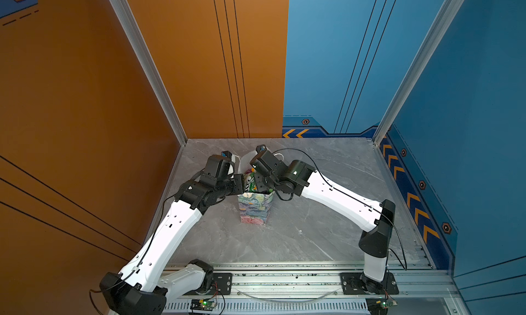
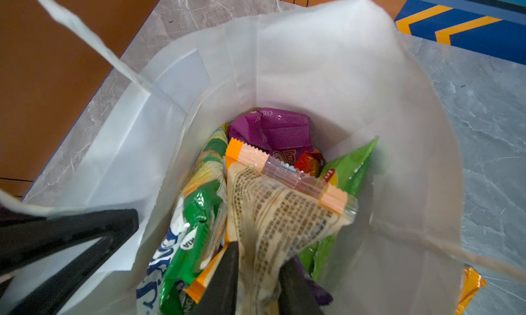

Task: Place the snacks into the paper bag
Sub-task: 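Lower the clear pastry packet into the bag beside the left gripper, then open the right gripper, release the pastry packet and draw back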

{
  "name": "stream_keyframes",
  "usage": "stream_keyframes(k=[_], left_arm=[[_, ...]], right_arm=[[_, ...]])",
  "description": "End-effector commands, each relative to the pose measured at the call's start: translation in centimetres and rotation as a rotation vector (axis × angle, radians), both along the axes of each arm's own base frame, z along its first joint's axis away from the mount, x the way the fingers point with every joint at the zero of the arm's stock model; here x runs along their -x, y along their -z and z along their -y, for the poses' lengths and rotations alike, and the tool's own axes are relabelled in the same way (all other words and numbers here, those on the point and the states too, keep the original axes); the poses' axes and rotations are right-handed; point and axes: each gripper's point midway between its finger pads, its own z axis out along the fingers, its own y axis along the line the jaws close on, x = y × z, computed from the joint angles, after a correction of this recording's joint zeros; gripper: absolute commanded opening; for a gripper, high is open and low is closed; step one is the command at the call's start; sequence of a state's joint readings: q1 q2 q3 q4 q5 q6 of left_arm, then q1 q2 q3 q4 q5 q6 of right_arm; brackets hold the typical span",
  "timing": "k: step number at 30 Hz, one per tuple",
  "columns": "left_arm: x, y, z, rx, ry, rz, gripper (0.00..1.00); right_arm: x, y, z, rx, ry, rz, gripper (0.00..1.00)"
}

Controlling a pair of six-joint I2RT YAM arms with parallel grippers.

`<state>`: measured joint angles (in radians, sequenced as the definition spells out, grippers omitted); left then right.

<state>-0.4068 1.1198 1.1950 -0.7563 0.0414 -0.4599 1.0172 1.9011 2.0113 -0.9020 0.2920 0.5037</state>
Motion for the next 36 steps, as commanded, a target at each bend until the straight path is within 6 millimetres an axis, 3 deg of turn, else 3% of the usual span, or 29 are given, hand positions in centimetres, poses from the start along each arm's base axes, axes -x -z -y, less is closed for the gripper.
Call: stream_keyframes(k=[1, 15, 26, 29, 32, 36], left_arm=[[-0.4, -2.7, 0.2, 0.022, 0.012, 0.110, 0.02], [-0.4, -2.6, 0.2, 0.019, 0.011, 0.109, 0.02], [-0.4, -2.7, 0.1, 0.019, 0.009, 0.111, 0.02], [-0.4, -2.7, 0.1, 0.019, 0.011, 0.111, 0.02], [-0.4, -2.7, 0.1, 0.020, 0.011, 0.110, 0.02], [-0.4, -2.7, 0.0, 0.020, 0.006, 0.112, 0.02]], right_arm=[[0.9, -2.0, 0.7, 0.004, -0.014, 0.020, 0.29], [3.8, -5.7, 1.0, 0.018, -0.076, 0.083, 0.53], [5.4, -8.3, 2.8, -0.034, -0.076, 0.146, 0.56], [6.2, -9.3, 4.3, -0.081, -0.062, 0.167, 0.57], [6.7, -10.5, 7.0, -0.137, -0.019, 0.205, 0.59], [6.7, -9.3, 11.9, -0.168, 0.080, 0.212, 0.62]])
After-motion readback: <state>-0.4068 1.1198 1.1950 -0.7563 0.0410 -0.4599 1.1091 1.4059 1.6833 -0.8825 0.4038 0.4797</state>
